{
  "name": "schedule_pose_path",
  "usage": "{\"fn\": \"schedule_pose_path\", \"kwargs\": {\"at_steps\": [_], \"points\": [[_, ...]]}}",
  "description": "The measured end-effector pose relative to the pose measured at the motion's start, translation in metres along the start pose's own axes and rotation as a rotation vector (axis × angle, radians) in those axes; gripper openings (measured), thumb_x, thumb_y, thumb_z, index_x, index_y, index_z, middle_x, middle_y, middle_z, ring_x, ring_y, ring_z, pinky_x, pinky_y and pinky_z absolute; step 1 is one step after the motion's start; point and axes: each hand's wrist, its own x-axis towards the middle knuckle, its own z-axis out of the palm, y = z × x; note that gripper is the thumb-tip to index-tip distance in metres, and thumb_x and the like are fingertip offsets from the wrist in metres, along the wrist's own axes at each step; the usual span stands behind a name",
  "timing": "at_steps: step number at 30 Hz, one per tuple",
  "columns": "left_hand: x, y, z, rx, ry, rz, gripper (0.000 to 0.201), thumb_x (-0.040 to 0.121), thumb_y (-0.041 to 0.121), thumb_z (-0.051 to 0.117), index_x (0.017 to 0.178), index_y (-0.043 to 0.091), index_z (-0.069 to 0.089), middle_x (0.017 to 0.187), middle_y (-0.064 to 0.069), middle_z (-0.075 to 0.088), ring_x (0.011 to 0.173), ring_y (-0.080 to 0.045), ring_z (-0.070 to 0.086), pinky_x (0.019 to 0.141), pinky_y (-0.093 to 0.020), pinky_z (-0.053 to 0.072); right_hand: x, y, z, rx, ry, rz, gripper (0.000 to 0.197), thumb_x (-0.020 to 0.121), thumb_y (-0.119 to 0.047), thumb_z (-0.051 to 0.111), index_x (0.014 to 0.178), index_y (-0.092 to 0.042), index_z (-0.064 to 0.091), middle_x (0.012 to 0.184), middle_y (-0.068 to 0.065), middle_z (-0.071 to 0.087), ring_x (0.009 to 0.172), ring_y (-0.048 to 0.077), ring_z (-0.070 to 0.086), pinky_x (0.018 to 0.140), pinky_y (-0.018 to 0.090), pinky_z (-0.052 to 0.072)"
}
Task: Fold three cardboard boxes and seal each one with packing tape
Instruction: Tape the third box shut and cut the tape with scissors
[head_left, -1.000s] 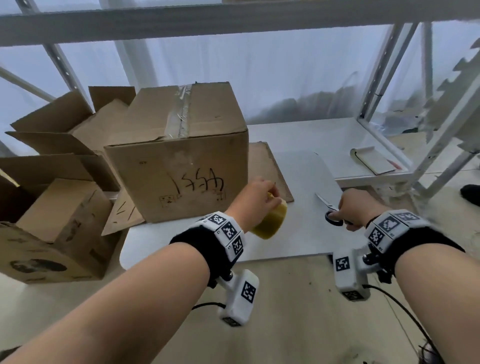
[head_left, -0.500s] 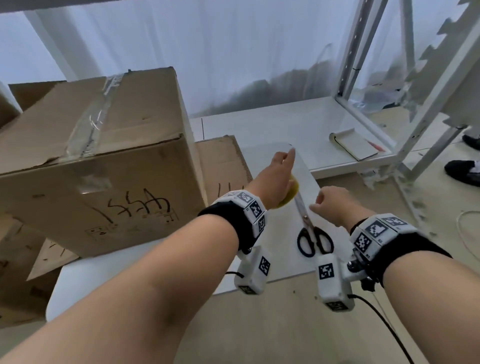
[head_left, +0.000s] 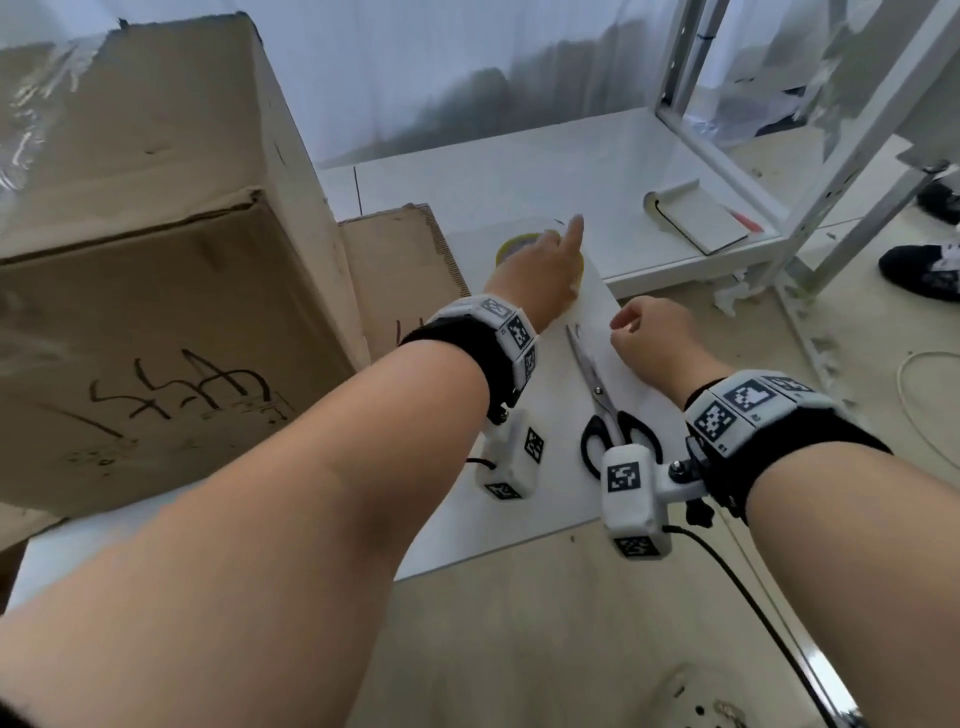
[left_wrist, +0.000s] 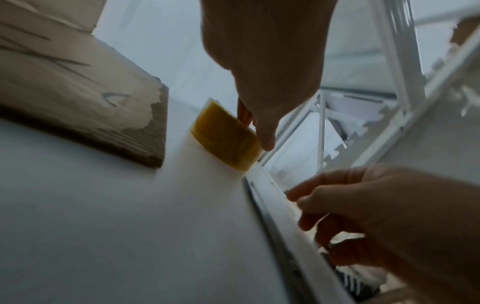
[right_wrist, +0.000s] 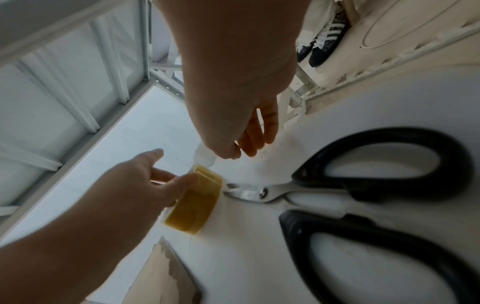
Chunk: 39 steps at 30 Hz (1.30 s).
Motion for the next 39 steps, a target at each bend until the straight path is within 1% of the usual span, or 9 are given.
{"fn": "schedule_pose_path", "kwargs": {"at_steps": [9,13,17,21,23,26,30,34,39], "points": [[-0.085,-0.019,-0.061,-0.023,0.190,-0.121,0.060,0.098,0.016,0.049,0.149,0.012,0.018,0.133,-0.014,0.050,0.121,-0.030,0.048,0.090,-0.037,0.042,-0.042,-0.088,-0.018,-0.085,0.024,-0.255,0.019,0.091,-0.018,0.050,0.098,-0.009,0.065,0.102,0.010,0.066,0.096,0.027,0.059,0.086,0.036,0.049],[-0.158,-0.028,-0.100,-0.103,0.305,-0.087,0.047,0.099,0.018,0.046,0.144,0.012,0.033,0.132,-0.011,0.053,0.123,-0.028,0.047,0.100,-0.039,0.040,-0.084,-0.134,-0.026,-0.009,0.123,-0.347,0.014,0.091,-0.016,0.050,0.096,-0.014,0.063,0.103,0.007,0.065,0.099,0.026,0.060,0.082,0.031,0.045],[-0.230,-0.061,-0.136,0.051,0.492,-0.110,0.036,0.098,0.031,0.043,0.130,0.018,0.053,0.125,-0.004,0.059,0.121,-0.025,0.046,0.102,-0.037,0.032,-0.134,-0.203,-0.018,-0.011,0.170,-0.633,0.026,0.091,-0.009,0.047,0.111,-0.009,0.064,0.112,0.012,0.059,0.104,0.028,0.055,0.092,0.038,0.044],[-0.283,-0.119,-0.165,0.054,0.568,-0.272,0.037,0.099,0.034,0.040,0.130,0.019,0.053,0.136,-0.002,0.046,0.129,-0.024,0.035,0.107,-0.040,0.022,-0.165,-0.261,-0.003,-0.065,0.212,-0.867,0.026,0.095,-0.018,0.044,0.112,-0.015,0.063,0.117,0.007,0.058,0.110,0.028,0.050,0.095,0.039,0.039],[-0.298,-0.157,-0.173,0.002,0.510,-0.357,0.040,0.101,0.036,0.036,0.133,0.019,0.052,0.142,-0.002,0.043,0.133,-0.023,0.034,0.111,-0.042,0.021,-0.166,-0.287,0.003,-0.179,0.150,-0.926,0.035,0.100,-0.024,0.039,0.131,-0.018,0.053,0.137,0.005,0.049,0.128,0.025,0.041,0.109,0.039,0.028],[-0.311,-0.194,-0.176,-0.069,0.224,-0.414,0.047,0.102,0.043,0.027,0.146,0.029,0.036,0.156,0.002,0.026,0.145,-0.019,0.018,0.119,-0.043,0.010,-0.157,-0.320,0.008,-0.419,-0.053,-0.934,0.048,0.105,-0.032,0.026,0.151,-0.019,0.026,0.160,0.002,0.019,0.148,0.017,0.011,0.121,0.040,0.003],[-0.312,-0.204,-0.162,-0.022,0.172,-0.334,0.048,0.103,0.043,0.024,0.149,0.031,0.027,0.157,0.007,0.023,0.146,-0.014,0.016,0.117,-0.033,0.012,-0.139,-0.335,0.019,-0.495,-0.207,-0.920,0.058,0.102,-0.049,0.020,0.153,-0.023,0.017,0.161,-0.003,0.014,0.148,0.013,0.010,0.120,0.041,0.006],[-0.321,-0.212,-0.154,0.015,0.242,-0.275,0.046,0.103,0.042,0.025,0.147,0.031,0.031,0.154,0.009,0.029,0.144,-0.010,0.021,0.115,-0.032,0.018,-0.142,-0.318,0.046,-0.425,0.104,-0.963,0.060,0.099,-0.056,0.022,0.150,-0.025,0.029,0.156,-0.004,0.031,0.144,0.013,0.024,0.117,0.037,0.015],[-0.320,-0.213,-0.144,0.073,0.307,-0.245,0.048,0.102,0.046,0.023,0.147,0.031,0.032,0.154,0.010,0.029,0.143,-0.011,0.023,0.115,-0.032,0.018,-0.148,-0.304,0.076,-0.542,0.336,-0.956,0.069,0.090,-0.056,0.049,0.141,-0.011,0.040,0.144,0.011,0.044,0.135,0.029,0.036,0.111,0.043,0.017]]}}
